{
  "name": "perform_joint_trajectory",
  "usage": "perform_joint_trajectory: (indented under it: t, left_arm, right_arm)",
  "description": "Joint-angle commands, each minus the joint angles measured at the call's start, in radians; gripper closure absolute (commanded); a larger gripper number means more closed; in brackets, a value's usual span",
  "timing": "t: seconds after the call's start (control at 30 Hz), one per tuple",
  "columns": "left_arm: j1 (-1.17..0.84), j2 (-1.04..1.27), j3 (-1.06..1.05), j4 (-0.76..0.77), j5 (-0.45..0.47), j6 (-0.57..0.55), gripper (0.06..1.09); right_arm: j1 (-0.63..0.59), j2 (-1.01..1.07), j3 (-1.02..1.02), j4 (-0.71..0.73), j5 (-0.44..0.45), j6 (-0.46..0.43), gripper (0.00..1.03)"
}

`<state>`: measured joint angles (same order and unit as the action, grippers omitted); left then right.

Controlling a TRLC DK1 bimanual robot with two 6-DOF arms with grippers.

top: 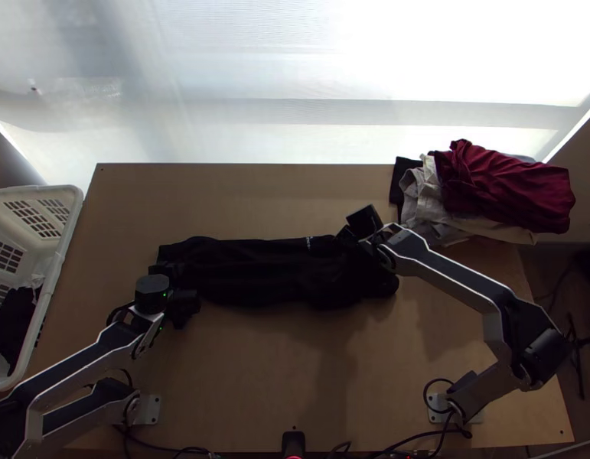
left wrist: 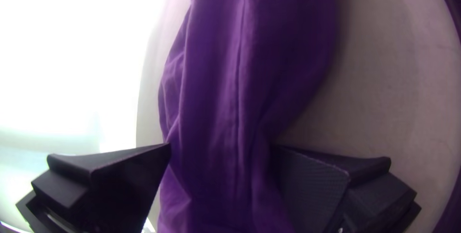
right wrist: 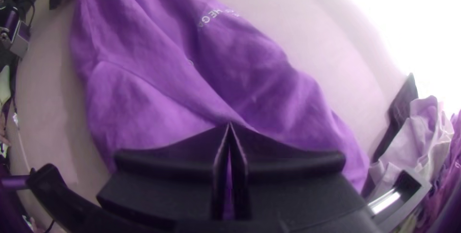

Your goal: Fold the t-shirt

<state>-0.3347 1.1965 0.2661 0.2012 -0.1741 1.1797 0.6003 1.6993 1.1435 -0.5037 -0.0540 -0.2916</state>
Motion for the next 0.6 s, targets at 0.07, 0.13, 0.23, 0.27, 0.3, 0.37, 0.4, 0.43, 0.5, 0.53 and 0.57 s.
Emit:
perform_joint_trajectory:
  t: [0.07,0.13,0.23,0.27,0.3,0.37,0.4,0.43,0.5,0.53,0.57]
  left_arm:
    - [0.026,0.046,0.041,-0.025,-0.001,-0.003,0.32]
    - [0.031,0.018,0.042,-0.059,-0.001,0.003,0.56]
    - [0.048,-0.026,0.033,-0.060,0.001,0.032,0.86]
    - [0.054,-0.035,0.033,-0.060,0.002,0.043,0.90]
    - [0.060,-0.043,0.036,-0.051,0.002,0.061,0.92]
    - [0.077,-0.064,0.058,-0.049,0.002,0.092,0.94]
    - [0.088,-0.072,0.076,-0.052,0.002,0.104,0.94]
    - [0.095,-0.080,0.096,-0.057,0.004,0.117,0.94]
    - [0.095,-0.101,0.139,-0.065,0.007,0.143,0.94]
    - [0.091,-0.114,0.160,-0.072,0.008,0.155,0.94]
    - [0.082,-0.126,0.183,-0.091,0.008,0.169,0.94]
  right_arm:
    - [-0.013,0.203,0.038,0.125,-0.023,0.000,1.00]
    - [-0.014,0.221,0.047,0.125,-0.027,0.005,1.00]
    - [-0.013,0.215,0.039,0.123,-0.032,0.009,1.00]
    - [-0.011,0.211,0.035,0.123,-0.032,0.011,1.00]
    - [-0.010,0.206,0.028,0.120,-0.033,0.011,1.00]
    - [-0.007,0.198,0.022,0.111,-0.035,0.011,1.00]
    - [-0.005,0.195,0.019,0.108,-0.035,0.011,1.00]
    - [-0.002,0.189,0.015,0.106,-0.037,0.011,1.00]
    - [0.006,0.168,0.010,0.093,-0.038,0.009,1.00]
    - [0.007,0.152,0.012,0.079,-0.038,0.008,1.00]
    - [0.009,0.132,0.012,0.068,-0.040,0.006,1.00]
